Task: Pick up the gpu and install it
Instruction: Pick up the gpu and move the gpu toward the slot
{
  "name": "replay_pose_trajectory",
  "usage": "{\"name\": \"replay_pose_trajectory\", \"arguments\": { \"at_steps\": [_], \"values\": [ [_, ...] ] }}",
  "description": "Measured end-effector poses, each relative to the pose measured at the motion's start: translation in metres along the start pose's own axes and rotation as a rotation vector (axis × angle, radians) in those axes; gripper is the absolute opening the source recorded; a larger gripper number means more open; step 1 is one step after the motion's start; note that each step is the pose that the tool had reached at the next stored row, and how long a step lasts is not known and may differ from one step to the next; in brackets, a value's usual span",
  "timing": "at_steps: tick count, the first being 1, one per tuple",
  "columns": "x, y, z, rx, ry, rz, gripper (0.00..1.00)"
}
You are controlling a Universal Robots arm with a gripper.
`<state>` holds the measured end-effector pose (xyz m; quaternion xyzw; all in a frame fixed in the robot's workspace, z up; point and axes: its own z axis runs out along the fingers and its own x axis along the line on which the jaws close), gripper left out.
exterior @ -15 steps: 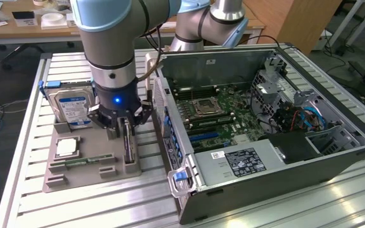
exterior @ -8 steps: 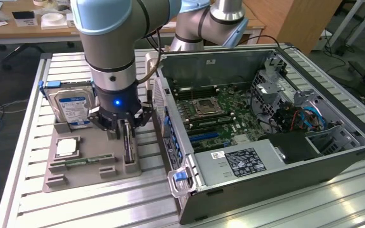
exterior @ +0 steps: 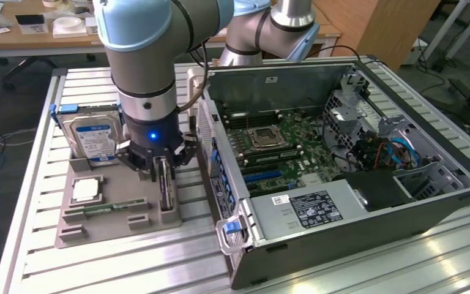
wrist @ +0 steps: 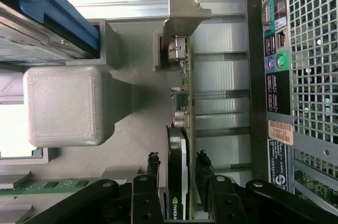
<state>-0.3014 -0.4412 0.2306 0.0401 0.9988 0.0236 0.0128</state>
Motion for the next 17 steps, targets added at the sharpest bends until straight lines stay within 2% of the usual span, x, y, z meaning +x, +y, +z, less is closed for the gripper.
{"name": "replay_pose_trajectory", "arguments": {
  "at_steps": [17],
  "values": [
    [-0.0006,-0.0003,0.0022,0.0,0.0,0.0,0.4]
  ]
}}
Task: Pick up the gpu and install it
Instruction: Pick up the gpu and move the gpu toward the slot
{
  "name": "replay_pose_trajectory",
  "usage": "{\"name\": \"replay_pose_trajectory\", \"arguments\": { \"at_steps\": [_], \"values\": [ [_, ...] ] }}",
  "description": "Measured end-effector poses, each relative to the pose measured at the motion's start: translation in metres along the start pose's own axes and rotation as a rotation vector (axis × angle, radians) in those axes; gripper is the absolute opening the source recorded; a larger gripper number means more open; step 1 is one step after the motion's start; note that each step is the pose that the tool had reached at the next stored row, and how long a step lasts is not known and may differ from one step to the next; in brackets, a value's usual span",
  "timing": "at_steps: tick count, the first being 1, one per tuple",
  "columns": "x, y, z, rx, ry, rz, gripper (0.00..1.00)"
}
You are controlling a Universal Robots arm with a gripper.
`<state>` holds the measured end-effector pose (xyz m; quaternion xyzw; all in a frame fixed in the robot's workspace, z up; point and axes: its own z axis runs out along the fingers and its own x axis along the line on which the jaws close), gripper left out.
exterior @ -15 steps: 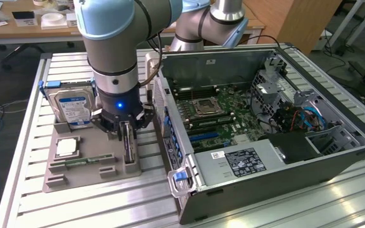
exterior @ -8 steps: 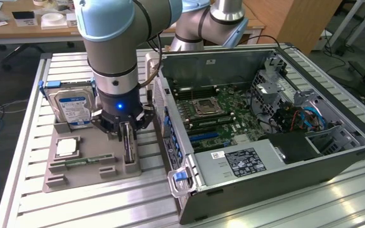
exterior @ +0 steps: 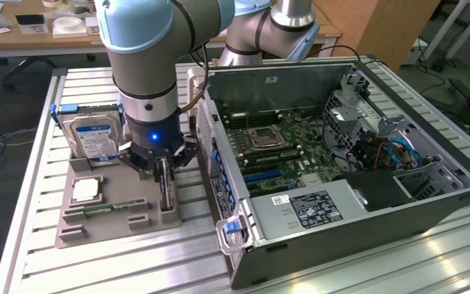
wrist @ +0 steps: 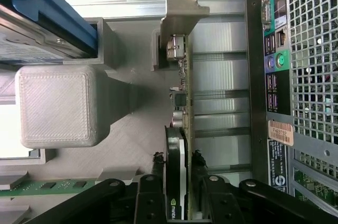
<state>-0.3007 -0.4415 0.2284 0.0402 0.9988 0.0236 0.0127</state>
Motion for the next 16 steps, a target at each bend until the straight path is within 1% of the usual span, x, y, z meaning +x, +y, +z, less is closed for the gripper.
{"name": "replay_pose_trajectory", "arguments": {
  "at_steps": [1,8,9,16],
  "values": [
    [0.0,0.0,0.0,0.0,0.0,0.0,0.33],
    [0.0,0.0,0.0,0.0001,0.0,0.0,0.32],
    [0.0,0.0,0.0,0.0001,0.0,0.0,0.27],
    [0.0,0.0,0.0,0.0,0.0,0.0,0.27]
  ]
}}
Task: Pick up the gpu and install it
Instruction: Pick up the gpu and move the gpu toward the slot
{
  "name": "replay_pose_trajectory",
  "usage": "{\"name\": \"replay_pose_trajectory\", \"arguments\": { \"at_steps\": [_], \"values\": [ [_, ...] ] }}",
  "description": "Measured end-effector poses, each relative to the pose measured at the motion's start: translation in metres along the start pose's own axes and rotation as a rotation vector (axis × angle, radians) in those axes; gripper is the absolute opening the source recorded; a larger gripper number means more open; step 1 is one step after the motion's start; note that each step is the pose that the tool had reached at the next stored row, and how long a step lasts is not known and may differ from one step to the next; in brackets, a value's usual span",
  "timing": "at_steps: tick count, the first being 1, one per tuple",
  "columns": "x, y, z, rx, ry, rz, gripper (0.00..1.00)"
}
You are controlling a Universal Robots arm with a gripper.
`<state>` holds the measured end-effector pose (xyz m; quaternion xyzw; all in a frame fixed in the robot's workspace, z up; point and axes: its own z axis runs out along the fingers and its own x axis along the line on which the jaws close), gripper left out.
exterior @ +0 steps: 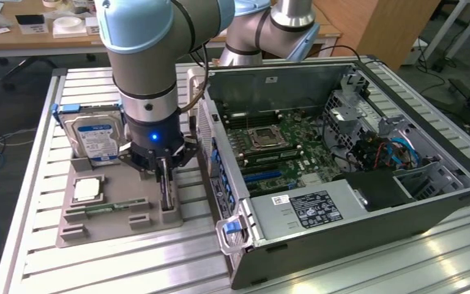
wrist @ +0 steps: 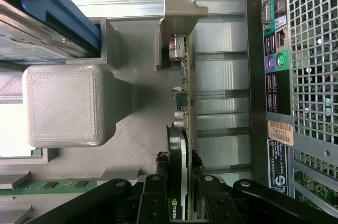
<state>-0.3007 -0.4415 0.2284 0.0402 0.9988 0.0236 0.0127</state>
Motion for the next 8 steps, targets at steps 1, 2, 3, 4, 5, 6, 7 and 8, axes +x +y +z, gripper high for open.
{"name": "replay_pose_trajectory", "arguments": {
  "at_steps": [1,2,3,4,5,6,7,8],
  "values": [
    [0.0,0.0,0.0,0.0,0.0,0.0,0.27],
    [0.0,0.0,0.0,0.0,0.0,-0.001,0.27],
    [0.0,0.0,-0.0001,-0.0001,-0.0001,-0.001,0.27],
    [0.0,0.0001,-0.0006,-0.0006,-0.0002,-0.002,0.27],
    [0.0,0.0002,-0.0019,-0.001,-0.0001,-0.003,0.27],
    [0.0,0.0002,-0.0038,-0.0013,0.0002,-0.004,0.27],
    [-0.0001,0.0003,-0.0062,-0.0019,0.0002,-0.004,0.27],
    [-0.0002,0.0004,-0.009,-0.0026,0.0004,-0.004,0.27]
  ]
}}
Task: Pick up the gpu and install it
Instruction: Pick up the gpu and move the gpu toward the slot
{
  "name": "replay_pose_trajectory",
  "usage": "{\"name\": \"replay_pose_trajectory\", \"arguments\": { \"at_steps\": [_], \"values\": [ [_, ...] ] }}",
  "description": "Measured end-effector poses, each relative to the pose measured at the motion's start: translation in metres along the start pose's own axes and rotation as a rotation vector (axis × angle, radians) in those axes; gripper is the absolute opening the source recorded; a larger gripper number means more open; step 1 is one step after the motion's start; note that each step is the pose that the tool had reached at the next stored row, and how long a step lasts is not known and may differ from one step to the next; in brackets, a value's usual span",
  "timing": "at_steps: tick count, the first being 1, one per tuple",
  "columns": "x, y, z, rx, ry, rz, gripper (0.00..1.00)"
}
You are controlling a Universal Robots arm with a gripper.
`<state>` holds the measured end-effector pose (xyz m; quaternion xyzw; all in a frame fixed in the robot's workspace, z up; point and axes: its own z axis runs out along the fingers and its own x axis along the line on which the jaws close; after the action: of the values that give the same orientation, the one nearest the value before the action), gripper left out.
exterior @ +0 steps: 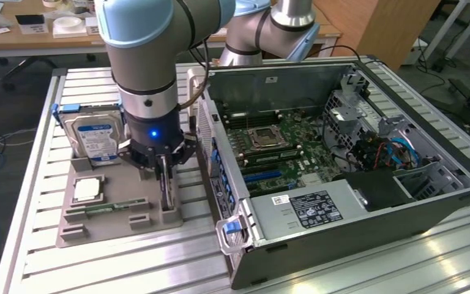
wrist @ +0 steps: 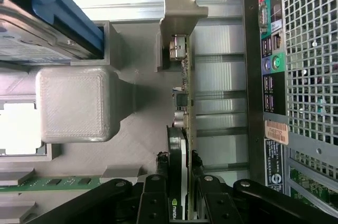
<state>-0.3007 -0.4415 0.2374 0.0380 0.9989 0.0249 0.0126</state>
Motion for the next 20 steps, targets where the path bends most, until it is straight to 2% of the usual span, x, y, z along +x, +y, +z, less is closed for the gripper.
{"name": "replay_pose_trajectory", "arguments": {
  "at_steps": [8,20],
  "values": [
    [-0.001,0.0015,-0.0295,-0.0017,0.0001,0.0,0.27],
    [-0.002,0.0042,-0.0837,-0.0017,0.0001,0.0,0.27]
  ]
}}
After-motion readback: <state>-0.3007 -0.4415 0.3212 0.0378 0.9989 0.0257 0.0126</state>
